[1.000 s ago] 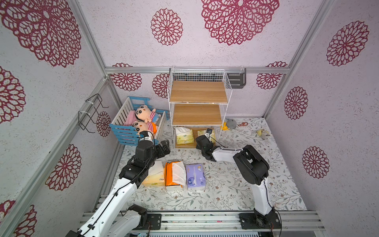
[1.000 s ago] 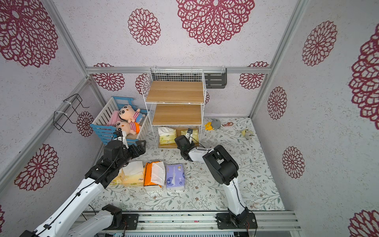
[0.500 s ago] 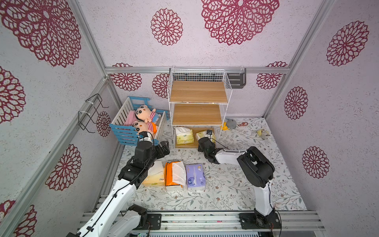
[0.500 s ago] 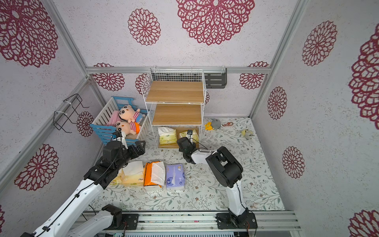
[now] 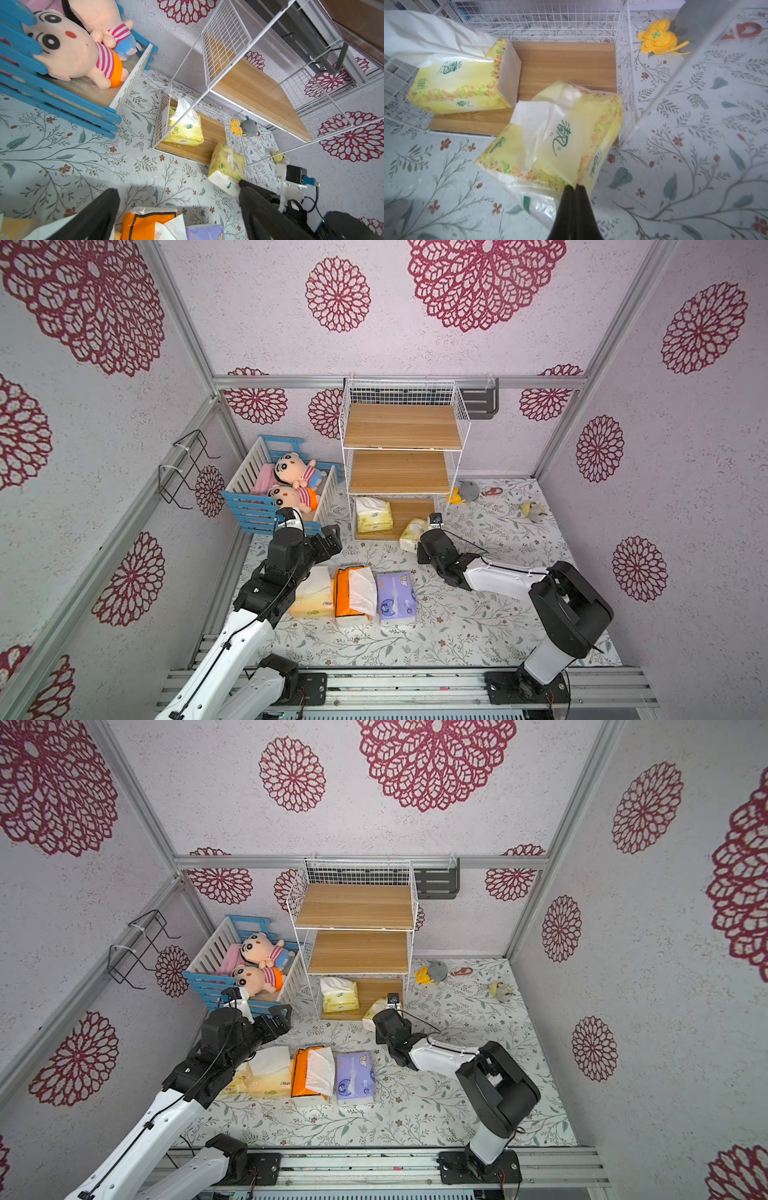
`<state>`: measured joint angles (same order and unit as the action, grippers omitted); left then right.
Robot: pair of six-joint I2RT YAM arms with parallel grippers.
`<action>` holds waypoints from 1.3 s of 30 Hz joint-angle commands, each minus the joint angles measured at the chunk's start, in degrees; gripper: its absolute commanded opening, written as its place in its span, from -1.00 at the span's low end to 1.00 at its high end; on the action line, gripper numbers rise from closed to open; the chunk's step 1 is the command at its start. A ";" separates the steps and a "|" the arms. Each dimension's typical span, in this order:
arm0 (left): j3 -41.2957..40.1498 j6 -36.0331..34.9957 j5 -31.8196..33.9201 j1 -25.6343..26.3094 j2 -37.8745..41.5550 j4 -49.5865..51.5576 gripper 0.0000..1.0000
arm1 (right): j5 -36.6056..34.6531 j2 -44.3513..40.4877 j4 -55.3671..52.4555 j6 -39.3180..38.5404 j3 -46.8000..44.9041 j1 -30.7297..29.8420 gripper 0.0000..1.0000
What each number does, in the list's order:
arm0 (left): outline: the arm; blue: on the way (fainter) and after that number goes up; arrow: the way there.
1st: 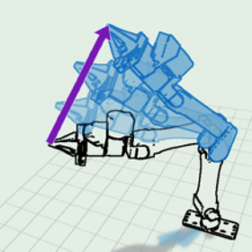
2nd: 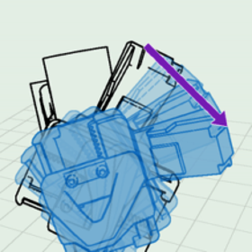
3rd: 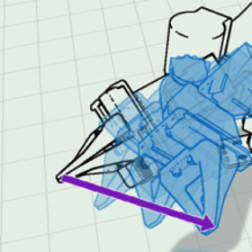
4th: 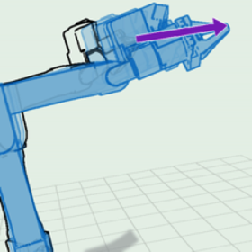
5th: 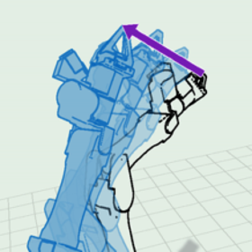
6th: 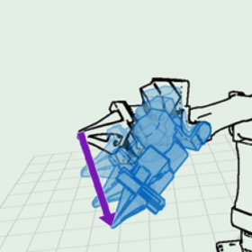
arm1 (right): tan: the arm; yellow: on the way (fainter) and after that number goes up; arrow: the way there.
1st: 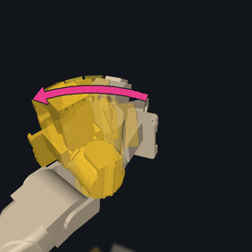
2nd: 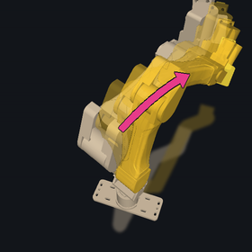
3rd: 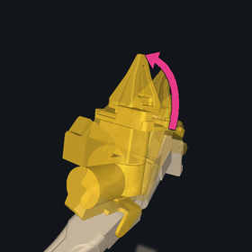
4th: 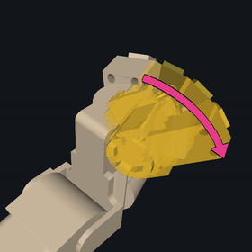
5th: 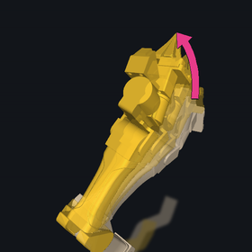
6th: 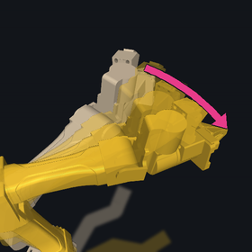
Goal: Remove the tissue boxes from the shelf
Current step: Pick up a box of tissues from the shelf, then place the box of tissues at the center of the board.
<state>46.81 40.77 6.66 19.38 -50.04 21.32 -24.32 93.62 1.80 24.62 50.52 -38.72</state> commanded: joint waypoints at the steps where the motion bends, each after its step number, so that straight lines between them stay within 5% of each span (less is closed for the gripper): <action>1: 2.08 1.29 -0.34 -0.39 0.91 0.39 0.94 | -0.14 -5.82 -3.51 1.25 -3.95 -0.63 -1.00; 10: 5.04 3.00 -1.46 0.56 1.44 1.14 0.94 | -3.26 -19.96 -10.76 7.81 -16.38 -1.18 -0.99; 15: 7.55 2.82 -0.54 1.42 0.82 2.53 0.94 | 2.51 -31.11 -12.95 10.02 -21.30 -1.74 -0.45; 22: 8.56 3.85 0.81 2.83 1.42 3.68 0.94 | 2.57 -46.64 -22.32 14.99 -20.50 -1.84 -0.07; 28: 8.85 5.17 1.61 4.34 2.05 4.06 0.94 | 11.35 -32.61 -26.71 9.18 -6.97 6.05 0.25; 33: 8.94 5.46 2.22 5.39 1.97 4.44 0.94 | 4.80 -16.27 -30.13 2.10 5.97 5.67 0.31; 39: 9.44 5.54 2.06 6.04 1.01 5.04 0.94 | 4.63 -9.01 -23.92 -0.19 6.65 5.53 0.30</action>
<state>54.78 46.17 8.32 24.82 -48.69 25.69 -17.78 83.90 -24.56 27.31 56.47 -32.95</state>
